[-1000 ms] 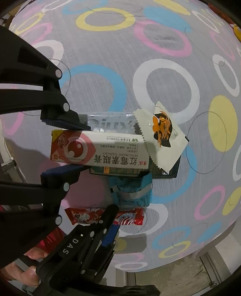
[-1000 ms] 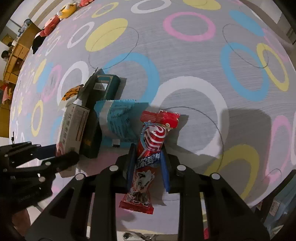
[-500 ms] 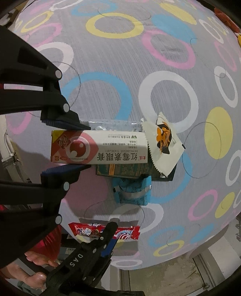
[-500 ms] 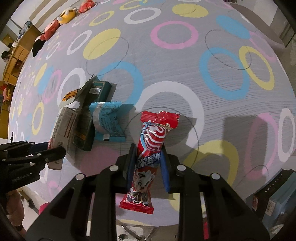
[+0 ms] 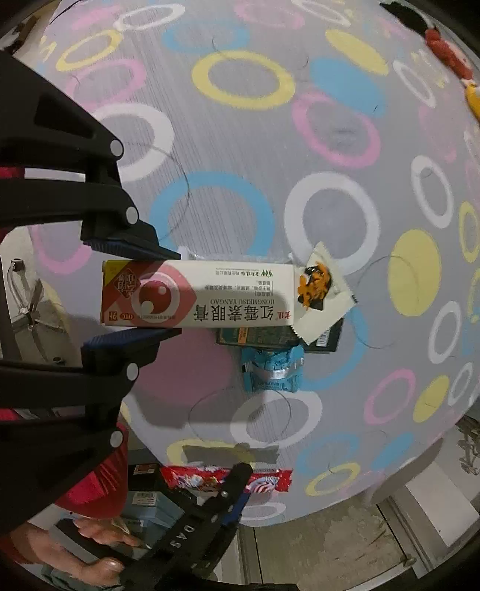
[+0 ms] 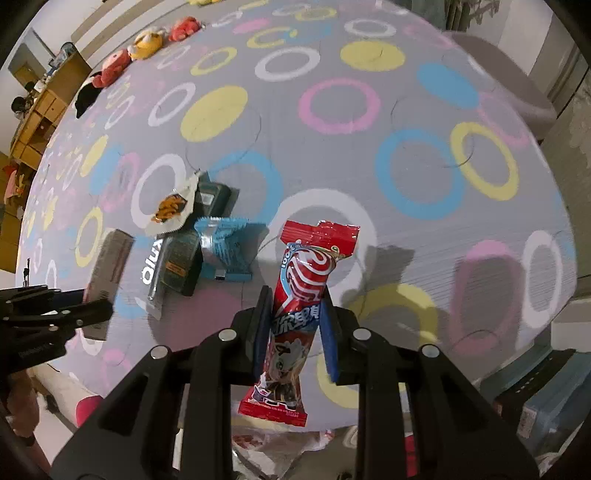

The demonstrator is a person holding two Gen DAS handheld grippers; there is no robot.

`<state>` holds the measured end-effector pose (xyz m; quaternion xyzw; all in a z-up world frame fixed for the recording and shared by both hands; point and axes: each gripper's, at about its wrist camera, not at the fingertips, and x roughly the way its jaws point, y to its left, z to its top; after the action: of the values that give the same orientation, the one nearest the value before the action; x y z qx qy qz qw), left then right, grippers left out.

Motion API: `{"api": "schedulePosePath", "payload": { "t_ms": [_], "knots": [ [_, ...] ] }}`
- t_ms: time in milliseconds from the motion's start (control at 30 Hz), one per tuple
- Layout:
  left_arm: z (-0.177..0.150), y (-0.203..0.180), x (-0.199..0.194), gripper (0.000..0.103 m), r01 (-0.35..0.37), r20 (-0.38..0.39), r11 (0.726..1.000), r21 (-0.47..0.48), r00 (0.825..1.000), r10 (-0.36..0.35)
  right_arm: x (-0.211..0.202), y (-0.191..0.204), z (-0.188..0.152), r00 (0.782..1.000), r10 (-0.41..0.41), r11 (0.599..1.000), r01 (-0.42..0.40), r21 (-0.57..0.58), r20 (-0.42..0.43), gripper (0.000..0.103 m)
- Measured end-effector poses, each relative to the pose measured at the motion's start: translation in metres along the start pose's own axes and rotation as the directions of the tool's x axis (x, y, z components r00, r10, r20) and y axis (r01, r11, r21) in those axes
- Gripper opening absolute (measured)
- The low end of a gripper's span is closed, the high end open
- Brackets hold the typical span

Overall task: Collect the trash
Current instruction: 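Lift the medicine box and candy wrapper off the bed with both tools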

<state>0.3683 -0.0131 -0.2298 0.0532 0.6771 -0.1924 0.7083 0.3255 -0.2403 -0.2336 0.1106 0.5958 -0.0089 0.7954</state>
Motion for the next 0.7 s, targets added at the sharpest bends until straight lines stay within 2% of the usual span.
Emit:
{"api": "schedulePosePath", "payload": {
  "t_ms": [367,700],
  "knots": [
    [-0.044,-0.011,-0.077,0.033,-0.067,0.12,0.998,0.009,0.991,0.065,-0.075,0.018,-0.015,0.995,0.003,0.995,0.007,-0.095,0.103,0.025],
    [-0.1,-0.024,-0.112,0.033,-0.098,0.164,0.995,0.019,0.982,0.094,-0.137,0.053,-0.05,0.985,0.042,0.978,-0.007,-0.208,0.165,0.025]
  ]
}}
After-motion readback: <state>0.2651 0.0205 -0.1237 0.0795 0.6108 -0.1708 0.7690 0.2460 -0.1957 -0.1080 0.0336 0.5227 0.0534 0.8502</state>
